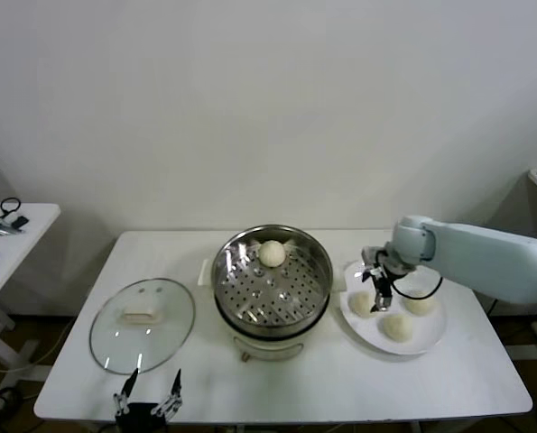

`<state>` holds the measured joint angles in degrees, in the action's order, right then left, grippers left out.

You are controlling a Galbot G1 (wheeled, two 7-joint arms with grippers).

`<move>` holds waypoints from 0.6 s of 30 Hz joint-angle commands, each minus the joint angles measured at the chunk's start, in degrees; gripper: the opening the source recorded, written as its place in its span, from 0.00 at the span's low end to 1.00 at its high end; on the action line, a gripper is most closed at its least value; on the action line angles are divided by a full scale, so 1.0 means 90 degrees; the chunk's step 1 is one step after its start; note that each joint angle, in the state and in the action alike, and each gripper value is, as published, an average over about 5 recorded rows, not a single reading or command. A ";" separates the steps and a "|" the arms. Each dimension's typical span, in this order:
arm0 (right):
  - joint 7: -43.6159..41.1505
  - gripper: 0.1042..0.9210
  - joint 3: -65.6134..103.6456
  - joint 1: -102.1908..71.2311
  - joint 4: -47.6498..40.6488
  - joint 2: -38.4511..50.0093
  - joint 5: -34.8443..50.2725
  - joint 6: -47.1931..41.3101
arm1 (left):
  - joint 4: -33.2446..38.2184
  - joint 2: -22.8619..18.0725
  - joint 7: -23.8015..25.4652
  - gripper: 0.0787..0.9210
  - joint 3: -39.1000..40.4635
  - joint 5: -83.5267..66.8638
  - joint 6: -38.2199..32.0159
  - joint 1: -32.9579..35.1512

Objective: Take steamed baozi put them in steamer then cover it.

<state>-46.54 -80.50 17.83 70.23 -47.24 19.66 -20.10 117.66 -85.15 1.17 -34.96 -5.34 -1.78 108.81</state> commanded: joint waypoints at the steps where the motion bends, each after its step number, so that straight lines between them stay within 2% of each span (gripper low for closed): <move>1: 0.0146 0.85 0.0704 -0.0780 -0.0317 -0.0077 -0.0271 -0.0185 | 0.0005 -0.0005 -0.0005 0.88 0.0000 0.0014 -0.0005 0.0011; 9: -0.0098 0.62 0.0419 -0.0208 -0.0153 0.0001 0.0120 -0.0106 | 0.0063 -0.0023 -0.0008 0.88 -0.0002 0.0036 0.0001 0.0034; 18: -0.0800 0.59 -0.1745 0.2921 0.0456 0.0063 0.1471 0.0346 | 0.0047 -0.0035 -0.0006 0.88 0.0064 0.0075 0.0014 -0.0006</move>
<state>-49.40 -83.39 24.65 71.36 -46.85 24.58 -19.32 118.14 -85.37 1.09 -34.62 -4.78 -1.73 108.90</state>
